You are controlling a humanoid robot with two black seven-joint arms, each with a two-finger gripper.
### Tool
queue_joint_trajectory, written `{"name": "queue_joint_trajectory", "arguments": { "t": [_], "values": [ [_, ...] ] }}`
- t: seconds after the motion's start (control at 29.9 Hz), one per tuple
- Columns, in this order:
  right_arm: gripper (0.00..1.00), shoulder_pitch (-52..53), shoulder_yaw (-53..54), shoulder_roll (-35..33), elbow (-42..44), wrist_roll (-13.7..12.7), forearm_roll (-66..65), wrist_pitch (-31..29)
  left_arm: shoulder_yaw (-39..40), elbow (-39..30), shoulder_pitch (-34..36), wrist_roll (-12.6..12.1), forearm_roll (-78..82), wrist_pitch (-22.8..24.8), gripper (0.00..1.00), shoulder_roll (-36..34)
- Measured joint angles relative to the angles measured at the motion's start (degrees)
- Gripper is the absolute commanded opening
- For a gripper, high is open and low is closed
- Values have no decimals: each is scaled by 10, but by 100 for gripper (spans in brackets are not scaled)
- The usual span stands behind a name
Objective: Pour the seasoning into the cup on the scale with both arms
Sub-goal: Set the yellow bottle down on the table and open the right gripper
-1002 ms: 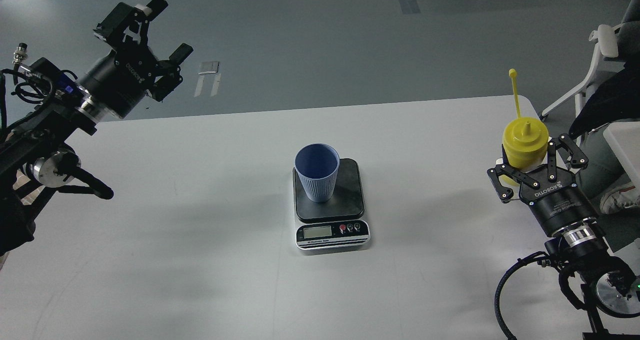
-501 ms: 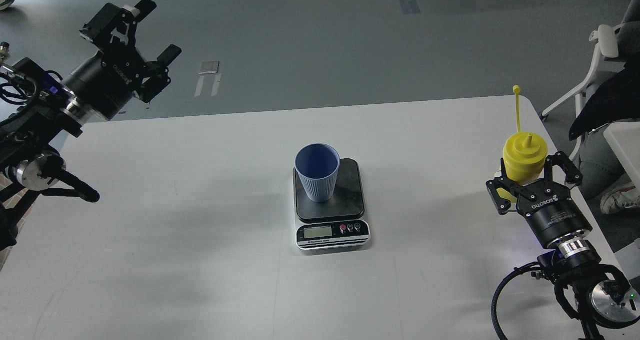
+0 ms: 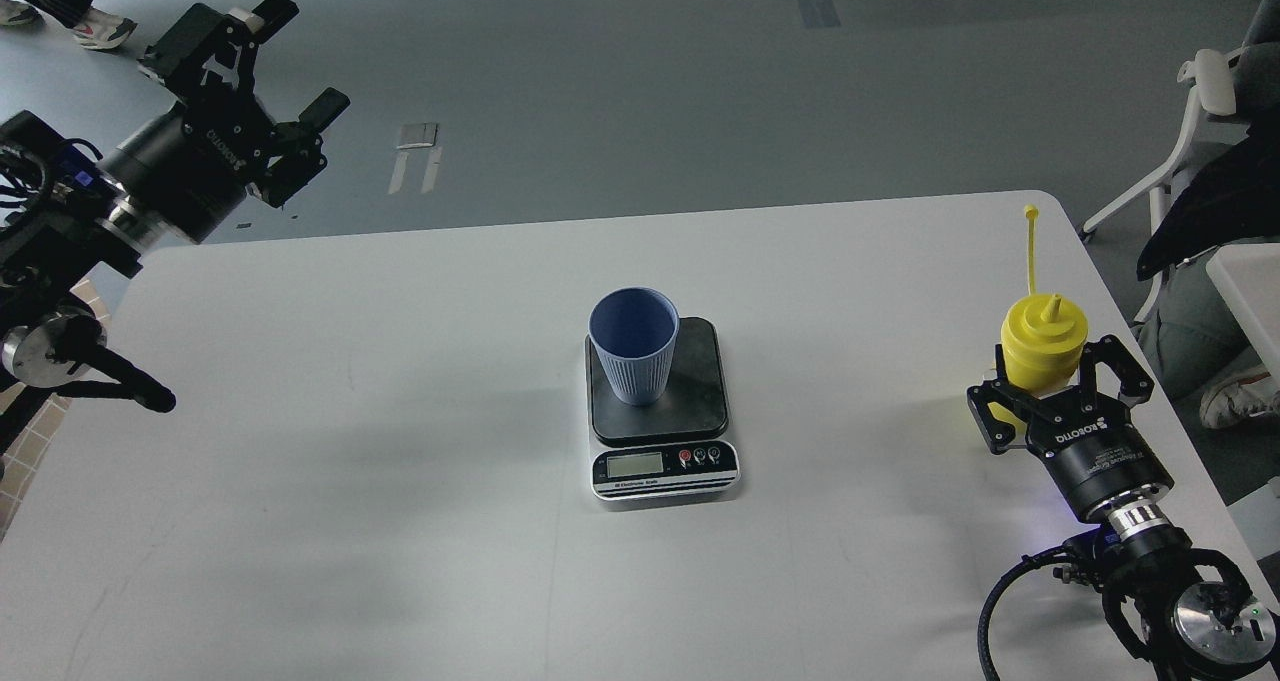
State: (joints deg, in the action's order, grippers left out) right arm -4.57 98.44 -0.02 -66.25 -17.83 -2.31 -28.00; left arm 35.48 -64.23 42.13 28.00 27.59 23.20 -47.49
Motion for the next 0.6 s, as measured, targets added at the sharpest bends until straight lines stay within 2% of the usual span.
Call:
{"name": "queue_joint_trajectory", "arguments": {
  "t": [0.03, 0.23, 0.6],
  "values": [
    [97, -1, 0, 0, -1, 0, 1, 0, 0, 0, 0, 0, 0, 0, 98, 0],
    [99, -13, 2, 0, -3, 0, 24, 0, 0, 0, 0, 0, 0, 0, 98, 0],
    [100, -45, 10, 0, -12, 2, 28, 0, -2, -2, 0, 0, 0, 0, 98, 0]
  ]
}}
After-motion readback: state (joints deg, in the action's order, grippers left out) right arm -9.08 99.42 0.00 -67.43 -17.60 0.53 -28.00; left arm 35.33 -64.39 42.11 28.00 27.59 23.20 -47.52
